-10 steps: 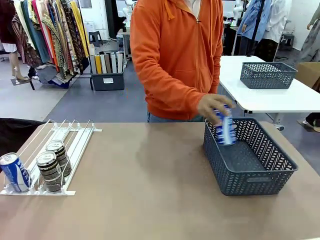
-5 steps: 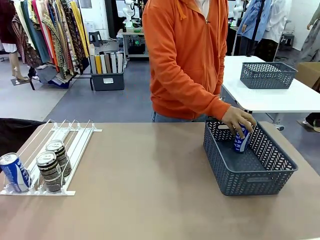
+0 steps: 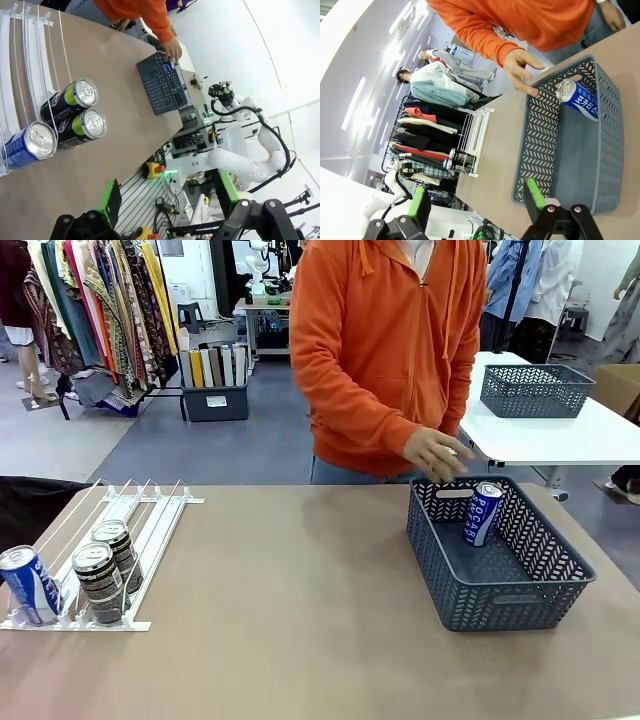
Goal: Retrieve and store the cans from the dispenser.
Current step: Pick up the last remaining can from one row of the Automatic Can Dispenser and place it in the middle of the table.
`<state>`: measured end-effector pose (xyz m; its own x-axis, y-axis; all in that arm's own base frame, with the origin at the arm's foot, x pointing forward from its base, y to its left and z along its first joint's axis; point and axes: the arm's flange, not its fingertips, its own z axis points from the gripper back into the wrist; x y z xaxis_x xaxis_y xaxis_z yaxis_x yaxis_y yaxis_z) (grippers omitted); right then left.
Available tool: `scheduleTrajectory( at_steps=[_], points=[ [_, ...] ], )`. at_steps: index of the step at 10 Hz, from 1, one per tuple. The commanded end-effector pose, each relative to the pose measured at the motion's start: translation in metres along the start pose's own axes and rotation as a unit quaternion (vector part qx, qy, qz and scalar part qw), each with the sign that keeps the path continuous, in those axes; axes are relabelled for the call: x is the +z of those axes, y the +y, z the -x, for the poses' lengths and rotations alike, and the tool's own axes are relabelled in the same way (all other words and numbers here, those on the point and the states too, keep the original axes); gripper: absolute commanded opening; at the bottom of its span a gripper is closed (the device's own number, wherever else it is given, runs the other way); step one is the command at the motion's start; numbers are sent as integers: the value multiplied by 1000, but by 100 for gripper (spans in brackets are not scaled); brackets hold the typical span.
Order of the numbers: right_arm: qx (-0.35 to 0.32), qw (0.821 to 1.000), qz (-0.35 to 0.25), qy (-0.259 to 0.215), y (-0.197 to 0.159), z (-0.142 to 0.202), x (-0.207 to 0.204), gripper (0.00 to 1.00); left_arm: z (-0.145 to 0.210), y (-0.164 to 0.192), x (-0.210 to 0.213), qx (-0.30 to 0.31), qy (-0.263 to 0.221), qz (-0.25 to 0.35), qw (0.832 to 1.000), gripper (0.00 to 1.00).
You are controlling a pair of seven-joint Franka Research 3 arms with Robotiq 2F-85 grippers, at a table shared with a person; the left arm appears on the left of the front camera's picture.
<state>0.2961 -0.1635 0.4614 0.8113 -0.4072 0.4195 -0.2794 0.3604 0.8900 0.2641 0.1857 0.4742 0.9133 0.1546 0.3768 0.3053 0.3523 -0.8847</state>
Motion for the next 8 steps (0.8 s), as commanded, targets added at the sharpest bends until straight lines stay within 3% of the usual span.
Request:
scheduleTrajectory(
  at_steps=[1,2,3,4,6,8],
  points=[
    [5,1000,-11,-12,2,-3,-3,100,0,0,0,-11,-5,10,1000,100],
    [5,1000,-11,-12,2,-3,-3,100,0,0,0,0,0,0,1000,100],
    [5,1000,-11,-12,2,-3,-3,100,-9,-20,-13,30,63,-129,989,100],
    [5,1000,-11,-12,2,-3,-3,100,-19,-40,-32,46,120,-255,959,100],
    [5,1000,-11,-12,2,-3,-3,100,-38,-58,-79,81,176,-500,844,100],
    [5,1000,-11,-12,2,-3,-3,100,-49,-63,-107,39,152,-567,808,100]
  ],
)
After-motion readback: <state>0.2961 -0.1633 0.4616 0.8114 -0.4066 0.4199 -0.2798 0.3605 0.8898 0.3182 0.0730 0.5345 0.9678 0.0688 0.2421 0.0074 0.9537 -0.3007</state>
